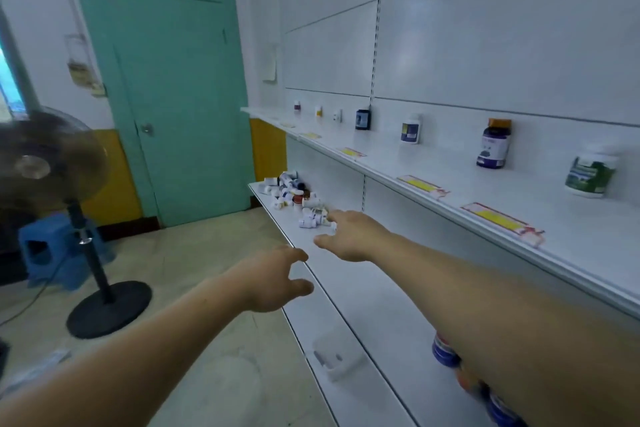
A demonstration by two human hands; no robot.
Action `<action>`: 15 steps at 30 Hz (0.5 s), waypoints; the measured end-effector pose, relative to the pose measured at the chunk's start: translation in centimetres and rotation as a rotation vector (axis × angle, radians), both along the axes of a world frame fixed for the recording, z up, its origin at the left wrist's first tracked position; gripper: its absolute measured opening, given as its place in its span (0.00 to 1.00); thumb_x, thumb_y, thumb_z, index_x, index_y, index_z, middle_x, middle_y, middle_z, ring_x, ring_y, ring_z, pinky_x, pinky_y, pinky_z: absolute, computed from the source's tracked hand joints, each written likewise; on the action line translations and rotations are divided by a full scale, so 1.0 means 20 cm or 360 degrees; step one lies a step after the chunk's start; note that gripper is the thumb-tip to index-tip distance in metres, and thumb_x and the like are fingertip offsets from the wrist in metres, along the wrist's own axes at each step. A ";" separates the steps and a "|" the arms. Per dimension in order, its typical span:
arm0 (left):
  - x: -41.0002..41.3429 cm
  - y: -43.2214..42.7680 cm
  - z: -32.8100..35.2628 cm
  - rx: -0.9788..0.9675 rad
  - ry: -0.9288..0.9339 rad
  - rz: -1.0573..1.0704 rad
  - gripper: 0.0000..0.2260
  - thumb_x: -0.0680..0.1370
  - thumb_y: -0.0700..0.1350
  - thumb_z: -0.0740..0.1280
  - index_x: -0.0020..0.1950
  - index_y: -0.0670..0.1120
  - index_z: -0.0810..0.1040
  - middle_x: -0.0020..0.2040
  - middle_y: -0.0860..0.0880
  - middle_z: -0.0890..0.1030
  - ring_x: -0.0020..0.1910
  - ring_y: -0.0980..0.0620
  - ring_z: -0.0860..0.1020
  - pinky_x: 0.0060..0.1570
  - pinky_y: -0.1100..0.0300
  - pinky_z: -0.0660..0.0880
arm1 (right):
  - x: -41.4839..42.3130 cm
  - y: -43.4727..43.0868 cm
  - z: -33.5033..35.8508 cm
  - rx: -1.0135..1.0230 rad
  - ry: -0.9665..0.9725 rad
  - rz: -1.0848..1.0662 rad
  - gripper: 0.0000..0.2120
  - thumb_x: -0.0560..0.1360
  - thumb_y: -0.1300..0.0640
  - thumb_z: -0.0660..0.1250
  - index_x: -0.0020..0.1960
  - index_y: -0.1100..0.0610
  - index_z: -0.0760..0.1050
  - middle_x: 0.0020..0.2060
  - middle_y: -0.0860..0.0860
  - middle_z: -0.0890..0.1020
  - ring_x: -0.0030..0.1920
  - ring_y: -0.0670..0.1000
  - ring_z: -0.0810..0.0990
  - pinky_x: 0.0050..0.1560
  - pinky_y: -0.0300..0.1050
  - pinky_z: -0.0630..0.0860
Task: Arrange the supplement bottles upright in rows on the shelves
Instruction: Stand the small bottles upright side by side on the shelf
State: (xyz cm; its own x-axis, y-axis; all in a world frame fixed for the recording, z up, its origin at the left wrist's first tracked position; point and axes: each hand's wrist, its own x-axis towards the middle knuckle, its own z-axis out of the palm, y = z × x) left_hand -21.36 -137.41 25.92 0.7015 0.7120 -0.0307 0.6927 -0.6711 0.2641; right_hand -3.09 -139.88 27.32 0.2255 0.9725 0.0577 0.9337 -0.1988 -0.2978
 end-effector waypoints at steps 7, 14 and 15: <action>0.17 0.91 -0.18 -0.0111 -0.0015 -0.0062 0.27 0.75 0.60 0.64 0.72 0.54 0.64 0.73 0.52 0.65 0.69 0.51 0.66 0.66 0.57 0.64 | 0.18 0.90 -0.17 -0.0015 0.0024 -0.0127 0.36 0.73 0.35 0.60 0.75 0.51 0.60 0.72 0.53 0.66 0.69 0.56 0.67 0.63 0.49 0.67; 0.27 1.84 -0.31 -0.0234 0.0017 -0.0010 0.26 0.74 0.60 0.65 0.71 0.55 0.66 0.72 0.52 0.66 0.68 0.52 0.66 0.66 0.57 0.64 | 0.33 1.86 -0.30 -0.0055 0.0178 -0.0156 0.34 0.72 0.36 0.61 0.73 0.50 0.62 0.70 0.55 0.69 0.66 0.57 0.70 0.61 0.49 0.68; 0.26 1.97 -0.32 -0.0266 0.0007 0.0004 0.26 0.75 0.60 0.65 0.71 0.55 0.66 0.72 0.52 0.65 0.69 0.52 0.66 0.66 0.57 0.64 | 0.33 1.98 -0.30 -0.0077 0.0175 -0.0159 0.33 0.72 0.36 0.61 0.72 0.51 0.64 0.69 0.55 0.70 0.64 0.58 0.71 0.59 0.49 0.69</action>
State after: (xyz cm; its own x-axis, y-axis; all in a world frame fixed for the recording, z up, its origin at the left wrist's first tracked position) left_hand -16.13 -98.06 19.57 0.6992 0.6986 -0.1522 0.6959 -0.6161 0.3689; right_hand 3.57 -100.22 21.23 0.3234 0.9461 -0.0188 0.8710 -0.3054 -0.3847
